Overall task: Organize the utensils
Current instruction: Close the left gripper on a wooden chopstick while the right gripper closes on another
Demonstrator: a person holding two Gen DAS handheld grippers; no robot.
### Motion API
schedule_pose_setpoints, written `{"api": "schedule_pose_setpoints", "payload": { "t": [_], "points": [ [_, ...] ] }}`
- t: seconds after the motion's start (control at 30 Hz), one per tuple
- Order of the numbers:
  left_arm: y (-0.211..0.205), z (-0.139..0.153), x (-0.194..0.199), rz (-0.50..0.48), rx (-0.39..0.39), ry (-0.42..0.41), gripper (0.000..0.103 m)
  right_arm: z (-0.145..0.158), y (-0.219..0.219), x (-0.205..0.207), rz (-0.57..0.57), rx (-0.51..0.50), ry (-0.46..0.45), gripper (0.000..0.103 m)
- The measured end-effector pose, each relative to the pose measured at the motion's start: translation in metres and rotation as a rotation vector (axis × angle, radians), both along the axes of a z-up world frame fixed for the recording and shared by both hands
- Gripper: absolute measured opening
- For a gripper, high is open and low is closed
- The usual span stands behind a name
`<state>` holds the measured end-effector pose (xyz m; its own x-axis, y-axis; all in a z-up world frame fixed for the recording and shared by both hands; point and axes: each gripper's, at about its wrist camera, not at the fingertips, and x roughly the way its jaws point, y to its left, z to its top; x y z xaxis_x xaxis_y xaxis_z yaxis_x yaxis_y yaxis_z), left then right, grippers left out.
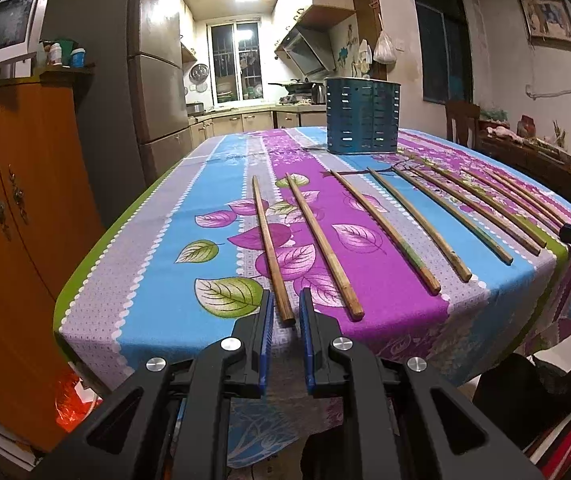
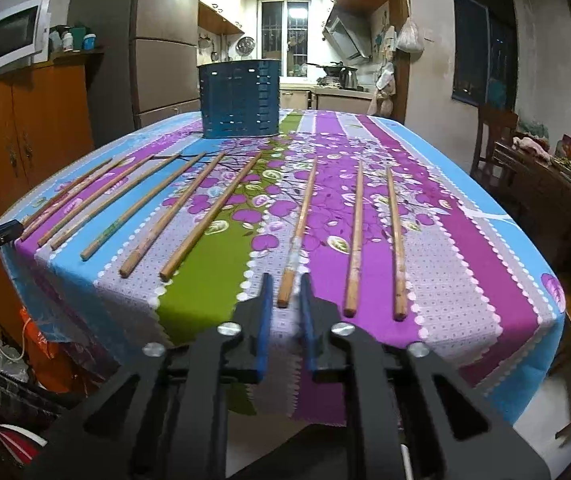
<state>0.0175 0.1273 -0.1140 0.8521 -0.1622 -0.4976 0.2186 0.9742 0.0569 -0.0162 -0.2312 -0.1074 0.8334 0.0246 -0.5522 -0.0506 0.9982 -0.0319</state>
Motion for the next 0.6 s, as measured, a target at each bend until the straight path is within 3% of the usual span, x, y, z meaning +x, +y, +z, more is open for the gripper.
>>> {"api": "schedule_pose_setpoints", "payload": {
  "t": [0.37,0.6],
  "points": [
    [-0.001,0.001,-0.002,0.009,-0.022,0.004,0.008,0.002,0.002,-0.004,-0.022,0.026,-0.019,0.006],
    [0.002,0.024,-0.007,0.027,-0.055,-0.035,0.008,0.03,0.001,-0.013,-0.006,0.024,-0.1,0.006]
  ]
}}
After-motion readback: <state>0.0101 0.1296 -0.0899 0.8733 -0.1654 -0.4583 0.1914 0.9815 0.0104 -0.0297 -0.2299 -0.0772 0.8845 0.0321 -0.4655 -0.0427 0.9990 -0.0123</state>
